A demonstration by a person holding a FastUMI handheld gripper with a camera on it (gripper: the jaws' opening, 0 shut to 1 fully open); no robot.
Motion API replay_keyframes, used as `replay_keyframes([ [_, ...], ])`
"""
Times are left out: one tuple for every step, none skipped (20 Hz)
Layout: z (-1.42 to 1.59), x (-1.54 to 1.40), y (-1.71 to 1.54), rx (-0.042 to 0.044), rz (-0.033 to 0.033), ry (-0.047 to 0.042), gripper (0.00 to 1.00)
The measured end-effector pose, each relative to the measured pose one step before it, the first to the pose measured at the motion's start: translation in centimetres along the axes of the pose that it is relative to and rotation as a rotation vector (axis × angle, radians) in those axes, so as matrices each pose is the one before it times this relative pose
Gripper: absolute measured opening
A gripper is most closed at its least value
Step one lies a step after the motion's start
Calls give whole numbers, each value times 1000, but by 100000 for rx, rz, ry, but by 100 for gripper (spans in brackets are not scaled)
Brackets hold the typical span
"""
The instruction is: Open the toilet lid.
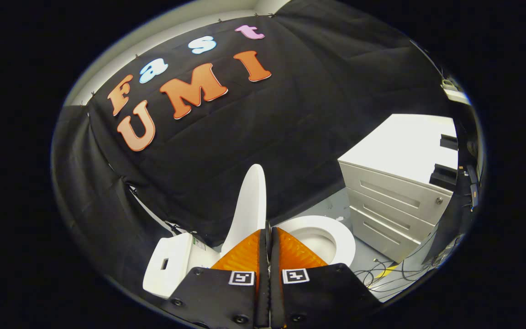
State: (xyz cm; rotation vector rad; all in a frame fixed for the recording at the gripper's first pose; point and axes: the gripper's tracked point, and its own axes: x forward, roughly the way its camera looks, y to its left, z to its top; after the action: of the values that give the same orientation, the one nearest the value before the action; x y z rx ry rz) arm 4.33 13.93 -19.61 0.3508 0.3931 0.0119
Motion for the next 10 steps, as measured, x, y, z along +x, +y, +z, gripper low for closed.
replay_keyframes([
  [93,-202,629,-1633,263,-425,9],
  [41,-135,662,-1283,443,-322,9],
  [141,-114,630,-1731,482,-458,9],
  [136,-122,539,-2096,561,34,9],
  [33,-77,567,-1779,705,232,9],
  [73,-43,470,-1414,1048,274,9],
  [178,-7,616,-1239,1424,219,9],
  [152,-25,325,-1158,1345,487,9],
  [34,0,247,-298,1431,897,9],
  [-8,144,199,305,1729,699,9],
])
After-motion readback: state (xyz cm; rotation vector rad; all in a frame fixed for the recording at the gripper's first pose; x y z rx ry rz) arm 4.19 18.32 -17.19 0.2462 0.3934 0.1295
